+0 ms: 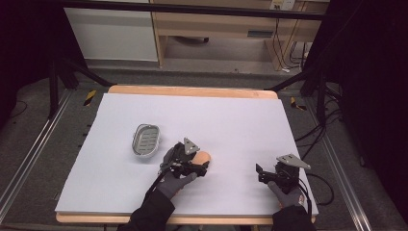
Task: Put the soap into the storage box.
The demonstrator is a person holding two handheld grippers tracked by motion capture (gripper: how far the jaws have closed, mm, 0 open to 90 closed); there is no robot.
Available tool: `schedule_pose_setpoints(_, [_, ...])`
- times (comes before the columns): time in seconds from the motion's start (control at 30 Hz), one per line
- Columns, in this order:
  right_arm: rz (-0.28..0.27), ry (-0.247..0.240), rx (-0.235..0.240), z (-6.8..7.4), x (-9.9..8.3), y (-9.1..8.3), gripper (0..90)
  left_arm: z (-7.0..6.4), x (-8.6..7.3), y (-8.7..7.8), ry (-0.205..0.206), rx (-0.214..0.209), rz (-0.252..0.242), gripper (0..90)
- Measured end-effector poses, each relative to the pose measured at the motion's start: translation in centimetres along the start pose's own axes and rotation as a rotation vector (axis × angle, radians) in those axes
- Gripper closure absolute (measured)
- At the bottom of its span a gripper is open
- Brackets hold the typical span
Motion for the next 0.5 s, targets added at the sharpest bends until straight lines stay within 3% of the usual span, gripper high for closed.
schedule_pose_setpoints(0.5, [0.007,0.002,0.010,0.1,-0.1,0.1,6.4,-0.1,-0.8,1.8,-0.012,0.008,0.055,18.9])
Point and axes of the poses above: each handheld gripper's, and its own axes: y roughly forward along the jaws, x roughly out of its top, z roughly to its left, the point moved 9 cm from there along y, roughly forward along the jaws, and after that the axes turned 3 degrees about -y, right-handed, at the moved point
